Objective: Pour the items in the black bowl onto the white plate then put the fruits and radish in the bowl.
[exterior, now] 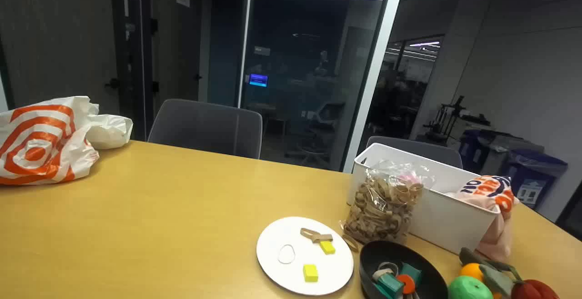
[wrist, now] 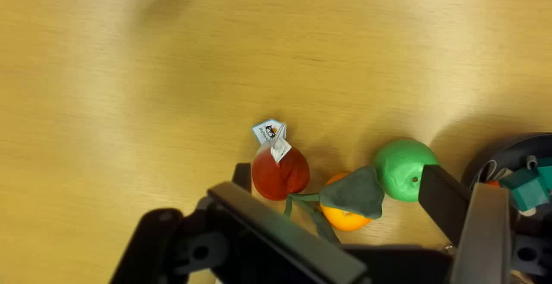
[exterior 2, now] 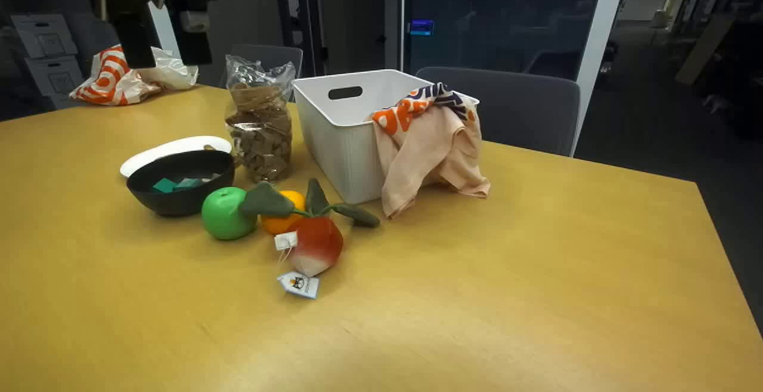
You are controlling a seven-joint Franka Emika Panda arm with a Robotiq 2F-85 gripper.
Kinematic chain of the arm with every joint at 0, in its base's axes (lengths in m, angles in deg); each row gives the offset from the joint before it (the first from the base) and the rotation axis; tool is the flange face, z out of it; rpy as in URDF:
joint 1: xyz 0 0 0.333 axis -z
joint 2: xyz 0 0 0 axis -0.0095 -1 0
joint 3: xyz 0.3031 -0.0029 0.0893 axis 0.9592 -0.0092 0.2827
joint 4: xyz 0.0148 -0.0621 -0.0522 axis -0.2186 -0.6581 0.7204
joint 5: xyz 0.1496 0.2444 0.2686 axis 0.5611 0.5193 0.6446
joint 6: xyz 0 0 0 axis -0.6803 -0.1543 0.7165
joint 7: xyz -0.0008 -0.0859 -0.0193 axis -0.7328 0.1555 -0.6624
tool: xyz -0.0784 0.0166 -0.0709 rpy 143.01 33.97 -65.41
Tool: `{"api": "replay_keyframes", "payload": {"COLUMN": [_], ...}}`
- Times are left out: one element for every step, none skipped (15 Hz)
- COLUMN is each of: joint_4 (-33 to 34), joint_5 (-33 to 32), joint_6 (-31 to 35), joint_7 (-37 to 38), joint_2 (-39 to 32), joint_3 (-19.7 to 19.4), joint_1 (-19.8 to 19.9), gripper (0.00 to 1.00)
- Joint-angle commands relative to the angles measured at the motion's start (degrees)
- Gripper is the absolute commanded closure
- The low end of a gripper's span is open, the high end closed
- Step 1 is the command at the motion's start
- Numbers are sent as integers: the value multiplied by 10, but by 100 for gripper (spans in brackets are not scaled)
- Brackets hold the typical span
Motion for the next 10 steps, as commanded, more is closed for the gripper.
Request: {"api": "replay_keyframes", "payload": {"joint_4": [3,6,8,9,9,9,6,0,-2,-10], "joint_5": [-2,-2,-2,-2,-2,-2,3,17,22,27], "joint_6": [-1,-1,-1,-1,-1,-1,2,13,16,29], "joint_7": [2,2,2,2,2,2,-1,-8,-10,-11], "joint_2": [0,0,1,2,2,2,2,5,5,5], "joint_3": [-3,-3,-3,-3,-3,-3,-5,-8,-8,0], "joint_1": [-4,-4,-4,-4,-4,-4,-6,-15,-18,-29], "gripper": [0,0,0,0,0,0,0,0,0,0]}}
